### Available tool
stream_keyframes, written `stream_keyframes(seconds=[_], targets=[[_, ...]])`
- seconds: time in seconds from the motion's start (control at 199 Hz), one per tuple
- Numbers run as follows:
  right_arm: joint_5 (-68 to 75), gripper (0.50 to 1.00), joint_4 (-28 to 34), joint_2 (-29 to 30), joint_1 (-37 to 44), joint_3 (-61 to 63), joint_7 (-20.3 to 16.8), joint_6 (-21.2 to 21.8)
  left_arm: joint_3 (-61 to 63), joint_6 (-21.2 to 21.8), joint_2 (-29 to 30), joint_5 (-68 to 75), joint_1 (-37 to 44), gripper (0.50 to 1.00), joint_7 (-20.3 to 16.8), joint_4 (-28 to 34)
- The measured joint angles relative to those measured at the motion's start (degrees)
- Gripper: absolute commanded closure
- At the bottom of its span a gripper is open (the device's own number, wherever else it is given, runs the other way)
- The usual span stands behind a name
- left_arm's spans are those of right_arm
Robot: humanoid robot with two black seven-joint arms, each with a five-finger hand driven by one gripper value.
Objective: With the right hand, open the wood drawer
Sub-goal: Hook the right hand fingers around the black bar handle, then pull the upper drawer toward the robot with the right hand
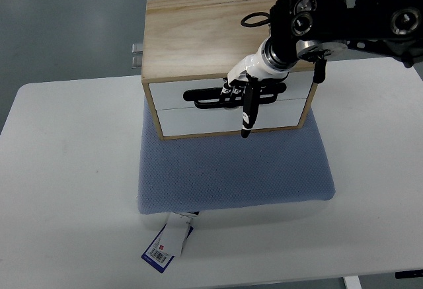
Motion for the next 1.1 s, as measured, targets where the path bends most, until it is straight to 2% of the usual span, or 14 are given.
stream_keyframes(seconds=[0.282,0.755,1.102], targets=[[2.5,0.556,1.0,0.0,0.3,0.2,0.0,3.2,0.0,0.0,0.0,0.0,0.0,0.5,0.0,0.1],[6.2,0.556,7.5,-0.8,3.6,0.8,0.0,9.3,0.0,0.0,0.0,0.0,0.0,0.5,0.0,0.1],[8.6,0.556,11.5,-0.6,6.7,1.4,0.0,11.8,-0.1,0.0,0.0,0.0,0.0,0.5,0.0,0.2]])
